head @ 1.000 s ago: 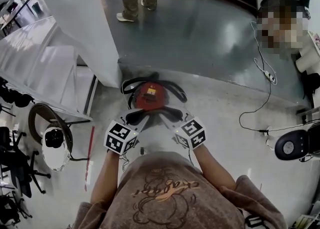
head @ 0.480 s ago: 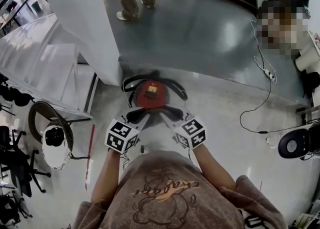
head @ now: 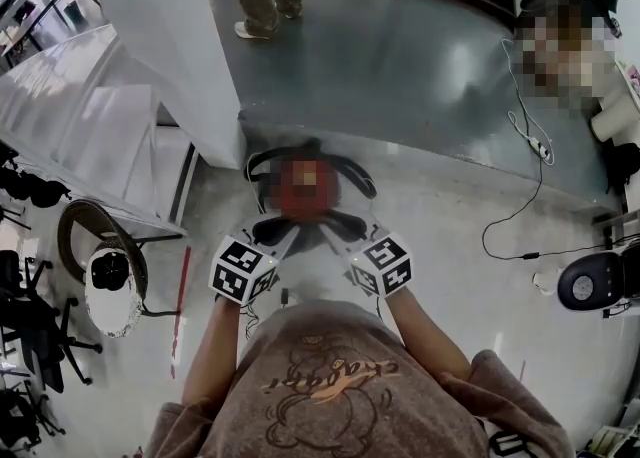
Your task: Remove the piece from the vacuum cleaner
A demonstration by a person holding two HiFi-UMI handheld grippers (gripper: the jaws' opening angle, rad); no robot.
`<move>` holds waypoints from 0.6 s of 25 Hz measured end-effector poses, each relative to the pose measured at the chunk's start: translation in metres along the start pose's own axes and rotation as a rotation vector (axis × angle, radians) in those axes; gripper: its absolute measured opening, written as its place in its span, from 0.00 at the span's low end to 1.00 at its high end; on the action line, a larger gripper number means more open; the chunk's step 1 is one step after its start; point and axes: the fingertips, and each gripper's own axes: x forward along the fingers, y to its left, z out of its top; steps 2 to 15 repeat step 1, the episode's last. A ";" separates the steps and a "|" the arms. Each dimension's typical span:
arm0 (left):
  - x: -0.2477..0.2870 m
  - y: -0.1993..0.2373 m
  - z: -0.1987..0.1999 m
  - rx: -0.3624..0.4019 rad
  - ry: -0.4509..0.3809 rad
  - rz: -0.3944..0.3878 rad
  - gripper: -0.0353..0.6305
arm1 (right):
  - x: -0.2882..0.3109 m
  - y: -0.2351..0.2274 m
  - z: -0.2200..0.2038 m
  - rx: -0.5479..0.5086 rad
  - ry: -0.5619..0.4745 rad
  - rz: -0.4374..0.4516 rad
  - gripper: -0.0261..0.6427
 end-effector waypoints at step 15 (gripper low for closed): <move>0.000 -0.001 0.000 0.000 -0.001 -0.001 0.17 | -0.001 0.000 -0.001 0.000 0.000 0.000 0.16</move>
